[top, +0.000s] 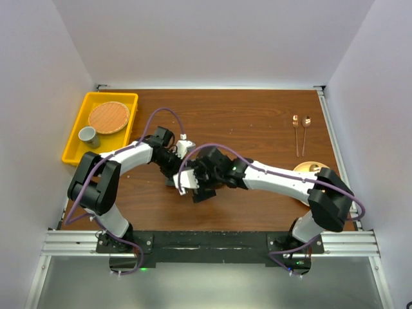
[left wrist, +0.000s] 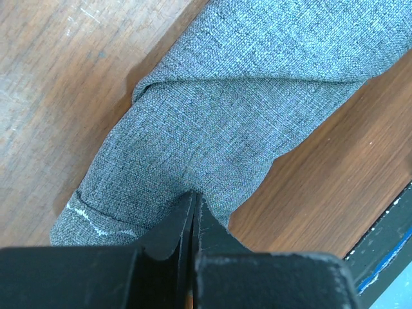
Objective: Fold the napkin into a case and place the utensils inside
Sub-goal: Rotate the smaller rectangle-folded napkin at the center of the board.
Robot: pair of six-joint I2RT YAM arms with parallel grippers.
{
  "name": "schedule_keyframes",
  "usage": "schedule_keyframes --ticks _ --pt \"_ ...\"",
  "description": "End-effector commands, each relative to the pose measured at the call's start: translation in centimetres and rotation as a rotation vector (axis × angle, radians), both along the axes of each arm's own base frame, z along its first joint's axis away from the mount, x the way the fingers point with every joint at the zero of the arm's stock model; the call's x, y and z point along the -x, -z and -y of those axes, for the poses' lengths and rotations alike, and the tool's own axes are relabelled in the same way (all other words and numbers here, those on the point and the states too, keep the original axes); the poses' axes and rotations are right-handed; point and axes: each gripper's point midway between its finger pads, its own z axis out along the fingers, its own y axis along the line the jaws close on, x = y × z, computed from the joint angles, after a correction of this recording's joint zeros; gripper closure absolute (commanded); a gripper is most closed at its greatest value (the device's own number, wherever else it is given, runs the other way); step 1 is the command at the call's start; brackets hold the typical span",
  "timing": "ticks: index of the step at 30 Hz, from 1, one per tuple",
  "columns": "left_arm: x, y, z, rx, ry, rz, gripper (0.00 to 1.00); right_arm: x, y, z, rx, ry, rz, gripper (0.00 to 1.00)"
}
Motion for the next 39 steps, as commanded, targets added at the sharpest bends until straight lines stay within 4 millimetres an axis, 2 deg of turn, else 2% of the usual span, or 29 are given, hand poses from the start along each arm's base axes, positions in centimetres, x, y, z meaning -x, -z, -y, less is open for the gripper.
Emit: schedule_keyframes --ticks 1,4,6,7,8,10,11,16,21,26,31,39 --pt "-1.9 -0.5 -0.6 -0.045 0.028 0.099 0.99 1.6 -5.5 0.5 -0.098 0.117 -0.274 0.03" --pt "-2.5 -1.2 -0.5 -0.038 0.043 0.141 0.97 0.2 -6.5 2.0 -0.116 0.221 -0.379 0.1" --pt "-2.7 -1.6 -0.4 -0.029 0.049 0.156 0.96 -1.0 -5.7 3.8 -0.097 0.303 -0.455 0.16" --pt "-2.9 -1.8 -0.2 -0.023 0.051 0.167 0.96 -1.5 -5.3 4.2 -0.088 0.33 -0.473 0.27" --pt "-2.9 -1.9 -0.2 -0.018 0.054 0.169 0.96 -2.5 -5.0 5.1 -0.086 0.369 -0.495 0.31" --pt "-3.1 -2.2 0.0 -0.01 0.056 0.179 0.95 -2.8 -3.6 5.9 -0.055 0.403 -0.568 0.43" --pt "-3.1 -2.3 0.0 -0.006 0.057 0.181 0.92 -3.2 -3.1 6.4 -0.049 0.422 -0.581 0.47" --pt "-3.3 -4.4 0.7 0.047 0.059 0.222 0.83 -3.0 0.7 7.2 0.034 0.43 -0.63 0.6" --pt "-3.0 -6.4 0.1 0.091 0.012 0.22 0.81 -3.2 3.2 7.4 0.068 0.454 -0.648 0.64" --pt "-1.9 -6.0 -0.7 0.111 -0.064 0.097 0.81 -2.2 4.9 7.8 0.103 0.473 -0.694 0.66" --pt "-0.5 -3.7 -1.0 0.087 -0.1 -0.015 0.83 -1.1 6.9 8.2 0.138 0.492 -0.724 0.66" --pt "-0.9 0.0 -2.0 -0.006 -0.112 -0.082 0.86 0.7 9.2 8.6 0.188 0.523 -0.781 0.64"
